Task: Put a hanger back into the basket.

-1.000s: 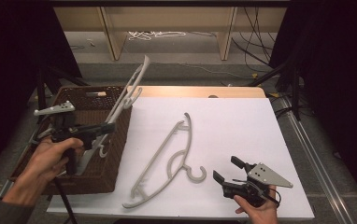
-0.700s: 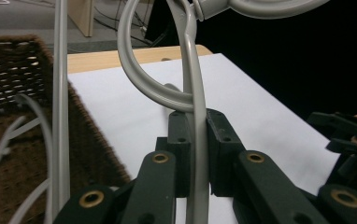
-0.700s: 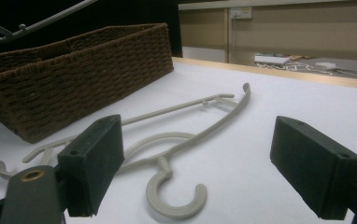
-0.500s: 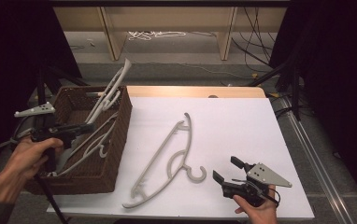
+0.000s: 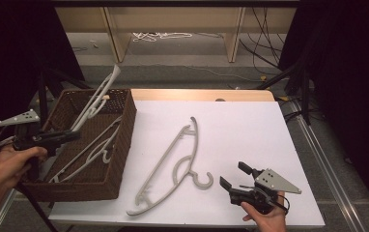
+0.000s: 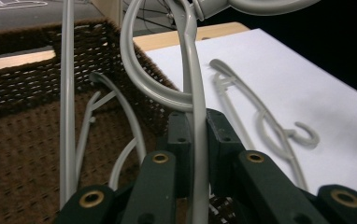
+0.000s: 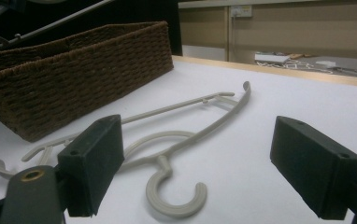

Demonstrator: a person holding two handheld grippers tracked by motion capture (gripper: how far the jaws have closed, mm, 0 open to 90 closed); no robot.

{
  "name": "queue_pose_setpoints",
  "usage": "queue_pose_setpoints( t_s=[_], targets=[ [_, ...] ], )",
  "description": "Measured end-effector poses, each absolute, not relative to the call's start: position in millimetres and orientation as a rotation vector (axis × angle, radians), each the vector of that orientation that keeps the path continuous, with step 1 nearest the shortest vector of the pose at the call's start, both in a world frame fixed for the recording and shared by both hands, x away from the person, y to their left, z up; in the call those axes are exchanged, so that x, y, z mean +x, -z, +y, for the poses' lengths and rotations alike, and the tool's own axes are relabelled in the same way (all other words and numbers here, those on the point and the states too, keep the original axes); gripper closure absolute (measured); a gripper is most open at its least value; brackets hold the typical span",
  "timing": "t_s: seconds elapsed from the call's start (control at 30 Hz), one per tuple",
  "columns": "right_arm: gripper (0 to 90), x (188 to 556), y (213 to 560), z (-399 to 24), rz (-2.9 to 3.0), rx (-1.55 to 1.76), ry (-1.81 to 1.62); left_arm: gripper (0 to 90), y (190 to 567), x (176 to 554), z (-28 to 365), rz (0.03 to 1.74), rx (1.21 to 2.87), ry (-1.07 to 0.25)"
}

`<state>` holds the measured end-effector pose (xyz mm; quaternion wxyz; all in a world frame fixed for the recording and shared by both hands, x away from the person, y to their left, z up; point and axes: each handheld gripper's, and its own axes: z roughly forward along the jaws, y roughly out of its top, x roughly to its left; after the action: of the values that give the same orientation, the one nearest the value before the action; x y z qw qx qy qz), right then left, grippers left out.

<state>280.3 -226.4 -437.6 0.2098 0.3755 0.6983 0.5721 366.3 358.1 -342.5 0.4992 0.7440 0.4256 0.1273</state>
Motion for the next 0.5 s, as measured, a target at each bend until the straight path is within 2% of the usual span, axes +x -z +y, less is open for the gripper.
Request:
queue_pose_setpoints(
  t_s=[0.5],
  targets=[
    [18.3, 281, 439, -226, 1.925, 1.046, -1.608, 81.3, 364, 367, 377, 0.977, 1.905, -0.313]
  ],
)
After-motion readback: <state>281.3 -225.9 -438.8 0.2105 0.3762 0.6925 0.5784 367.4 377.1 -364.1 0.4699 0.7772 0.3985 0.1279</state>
